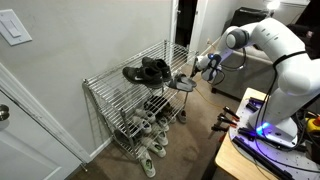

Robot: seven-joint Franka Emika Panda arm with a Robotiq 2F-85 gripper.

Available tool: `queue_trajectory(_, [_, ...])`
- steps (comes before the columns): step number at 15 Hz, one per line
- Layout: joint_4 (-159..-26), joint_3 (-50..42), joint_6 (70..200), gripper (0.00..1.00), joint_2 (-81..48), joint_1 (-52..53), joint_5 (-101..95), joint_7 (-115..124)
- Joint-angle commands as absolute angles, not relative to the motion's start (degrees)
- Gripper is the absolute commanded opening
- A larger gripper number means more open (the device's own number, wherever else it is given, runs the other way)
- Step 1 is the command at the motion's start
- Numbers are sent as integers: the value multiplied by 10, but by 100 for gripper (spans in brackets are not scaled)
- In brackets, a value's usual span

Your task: Remove the pair of grey slippers from the top rack and put them on the second rack from the top

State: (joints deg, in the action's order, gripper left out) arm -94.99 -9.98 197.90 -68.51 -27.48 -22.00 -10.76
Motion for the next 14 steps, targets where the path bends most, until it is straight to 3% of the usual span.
queue_trajectory(1, [-1063, -171, 1977, 100, -618, -180, -137, -93])
queue_trajectory(4, [-1150, -211, 1978, 100, -587, -102, -56, -72])
queue_trajectory(14, [-1403, -216, 1980, 100, -424, 79, 176, 53])
